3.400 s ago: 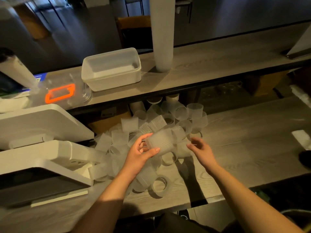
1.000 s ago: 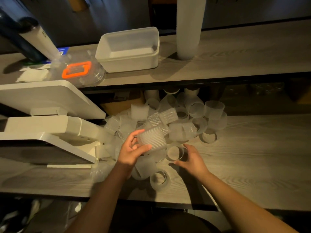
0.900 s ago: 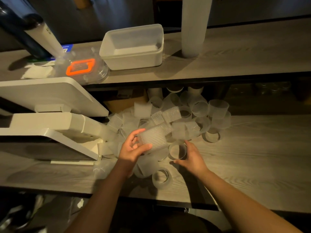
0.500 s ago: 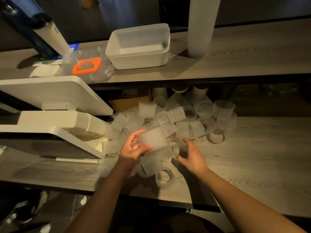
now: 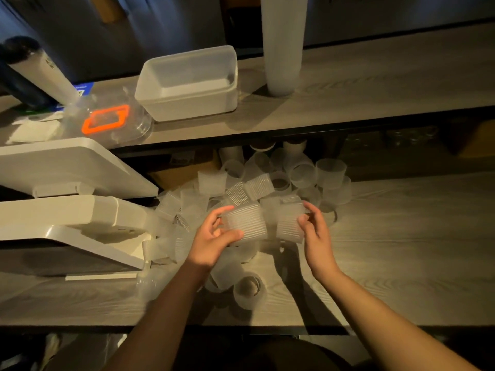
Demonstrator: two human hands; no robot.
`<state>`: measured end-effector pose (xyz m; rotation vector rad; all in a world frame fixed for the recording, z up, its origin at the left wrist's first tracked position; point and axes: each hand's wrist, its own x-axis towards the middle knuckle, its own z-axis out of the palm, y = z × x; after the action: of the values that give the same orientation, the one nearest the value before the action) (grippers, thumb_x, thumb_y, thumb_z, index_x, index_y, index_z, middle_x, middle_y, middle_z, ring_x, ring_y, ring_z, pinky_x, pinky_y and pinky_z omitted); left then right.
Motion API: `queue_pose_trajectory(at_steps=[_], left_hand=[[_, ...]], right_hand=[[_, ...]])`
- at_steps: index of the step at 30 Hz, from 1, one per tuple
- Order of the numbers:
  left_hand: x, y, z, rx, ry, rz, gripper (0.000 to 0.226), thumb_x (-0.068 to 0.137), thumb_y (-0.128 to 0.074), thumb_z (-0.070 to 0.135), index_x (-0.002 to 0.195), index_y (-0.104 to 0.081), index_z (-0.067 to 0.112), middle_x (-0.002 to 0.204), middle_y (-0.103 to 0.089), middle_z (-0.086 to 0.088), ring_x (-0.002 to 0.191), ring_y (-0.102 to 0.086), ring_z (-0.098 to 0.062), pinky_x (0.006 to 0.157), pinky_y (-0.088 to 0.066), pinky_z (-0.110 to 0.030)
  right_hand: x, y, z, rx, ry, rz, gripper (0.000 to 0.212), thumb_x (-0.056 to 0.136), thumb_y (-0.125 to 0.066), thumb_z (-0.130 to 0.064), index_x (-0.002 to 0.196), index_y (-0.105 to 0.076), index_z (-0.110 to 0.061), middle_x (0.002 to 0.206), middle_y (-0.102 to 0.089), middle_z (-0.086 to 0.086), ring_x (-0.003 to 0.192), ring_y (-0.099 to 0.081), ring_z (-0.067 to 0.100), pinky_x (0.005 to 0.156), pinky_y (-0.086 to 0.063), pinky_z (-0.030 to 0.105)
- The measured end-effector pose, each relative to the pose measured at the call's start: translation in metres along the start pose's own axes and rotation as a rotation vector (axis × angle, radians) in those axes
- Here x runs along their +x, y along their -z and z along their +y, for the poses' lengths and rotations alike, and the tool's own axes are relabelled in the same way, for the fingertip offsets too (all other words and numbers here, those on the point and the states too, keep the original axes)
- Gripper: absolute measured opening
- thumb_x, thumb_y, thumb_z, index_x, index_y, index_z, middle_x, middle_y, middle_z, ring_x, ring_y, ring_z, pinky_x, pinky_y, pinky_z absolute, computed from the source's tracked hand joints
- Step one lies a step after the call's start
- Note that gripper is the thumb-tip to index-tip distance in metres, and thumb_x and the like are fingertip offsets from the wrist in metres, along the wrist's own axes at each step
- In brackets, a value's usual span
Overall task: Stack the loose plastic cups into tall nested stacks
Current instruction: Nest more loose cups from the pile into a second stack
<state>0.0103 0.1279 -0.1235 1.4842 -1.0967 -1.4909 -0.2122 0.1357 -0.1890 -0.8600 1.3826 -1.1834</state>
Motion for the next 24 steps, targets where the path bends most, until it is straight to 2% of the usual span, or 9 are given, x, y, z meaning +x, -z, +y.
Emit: queue_pose_trajectory(at_steps=[3, 6, 8, 10, 11, 15, 17, 21, 24], left_hand=[[0.002, -0.005, 0.003, 0.013, -0.013, -0.036, 0.052, 0.084, -0.065, -0.01, 0.126, -0.055, 0.02, 0.118, -0.063, -0.002, 0.096, -0.068, -0.002, 0.077, -0.057, -0.023], [0.004, -0.009, 0.005, -0.005, -0.016, -0.069, 0.054, 0.084, -0.066, -0.006, 0.13, -0.054, 0.018, 0.124, -0.062, -0.003, 0.103, -0.067, -0.007, 0.084, -0.058, -0.028], [0.005, -0.01, 0.007, -0.013, -0.022, -0.077, 0.054, 0.083, -0.067, -0.004, 0.13, -0.055, 0.02, 0.126, -0.062, -0.003, 0.108, -0.066, -0.01, 0.087, -0.058, -0.032], [0.006, -0.012, 0.008, -0.026, -0.02, -0.075, 0.055, 0.081, -0.07, -0.001, 0.129, -0.057, 0.023, 0.127, -0.061, -0.003, 0.111, -0.065, -0.013, 0.089, -0.057, -0.035], [0.007, -0.013, 0.008, -0.035, -0.018, -0.073, 0.056, 0.079, -0.071, 0.002, 0.128, -0.057, 0.024, 0.127, -0.062, -0.003, 0.111, -0.065, -0.015, 0.09, -0.057, -0.037], [0.009, -0.018, 0.006, -0.039, -0.006, -0.099, 0.064, 0.071, -0.083, 0.012, 0.129, -0.058, 0.024, 0.126, -0.063, 0.0, 0.112, -0.065, -0.016, 0.088, -0.057, -0.035], [0.009, -0.022, 0.004, -0.039, -0.005, -0.105, 0.063, 0.07, -0.078, 0.014, 0.129, -0.058, 0.022, 0.125, -0.064, 0.0, 0.111, -0.065, -0.016, 0.087, -0.057, -0.034], [0.009, -0.023, 0.0, -0.039, 0.003, -0.089, 0.066, 0.067, -0.081, 0.018, 0.129, -0.059, 0.023, 0.127, -0.063, -0.004, 0.111, -0.065, -0.016, 0.083, -0.057, -0.031], [0.01, -0.021, -0.002, -0.05, 0.01, -0.078, 0.063, 0.068, -0.077, 0.014, 0.128, -0.059, 0.022, 0.127, -0.063, -0.007, 0.109, -0.067, -0.016, 0.079, -0.057, -0.028]], right_hand=[[0.007, -0.002, -0.018, 0.043, 0.018, -0.027, 0.041, 0.101, -0.049, -0.031, 0.141, -0.048, -0.024, 0.132, -0.057, -0.002, 0.117, -0.057, 0.008, 0.085, -0.05, 0.015], [0.01, -0.004, -0.028, 0.025, 0.057, -0.076, 0.039, 0.1, -0.052, -0.039, 0.138, -0.051, -0.03, 0.133, -0.058, -0.007, 0.118, -0.057, 0.003, 0.093, -0.049, 0.017], [0.01, -0.005, -0.031, 0.001, 0.067, -0.102, 0.048, 0.092, -0.053, -0.051, 0.136, -0.052, -0.035, 0.134, -0.057, -0.009, 0.121, -0.055, 0.003, 0.099, -0.047, 0.021], [0.009, -0.004, -0.033, -0.016, 0.07, -0.126, 0.06, 0.084, -0.053, -0.06, 0.137, -0.054, -0.032, 0.135, -0.057, -0.009, 0.122, -0.054, 0.004, 0.101, -0.046, 0.022], [0.009, -0.003, -0.033, -0.021, 0.068, -0.134, 0.063, 0.082, -0.053, -0.061, 0.137, -0.054, -0.031, 0.135, -0.057, -0.009, 0.122, -0.054, 0.004, 0.1, -0.045, 0.022], [0.005, -0.001, -0.035, 0.008, 0.023, -0.23, 0.052, 0.089, -0.049, -0.05, 0.136, -0.055, -0.028, 0.131, -0.06, -0.009, 0.12, -0.056, 0.003, 0.096, -0.047, 0.017], [0.003, -0.001, -0.035, -0.02, 0.0, -0.324, 0.056, 0.093, -0.039, -0.052, 0.141, -0.053, -0.027, 0.133, -0.059, -0.012, 0.118, -0.056, -0.003, 0.093, -0.046, 0.011], [0.005, 0.0, -0.035, -0.074, -0.023, -0.376, 0.062, 0.094, -0.028, -0.06, 0.145, -0.05, -0.031, 0.135, -0.059, -0.013, 0.12, -0.055, -0.001, 0.1, -0.045, 0.019], [0.011, 0.002, -0.032, -0.084, -0.028, -0.333, 0.058, 0.099, -0.027, -0.062, 0.142, -0.052, -0.03, 0.127, -0.062, -0.009, 0.117, -0.058, 0.009, 0.097, -0.048, 0.025]])
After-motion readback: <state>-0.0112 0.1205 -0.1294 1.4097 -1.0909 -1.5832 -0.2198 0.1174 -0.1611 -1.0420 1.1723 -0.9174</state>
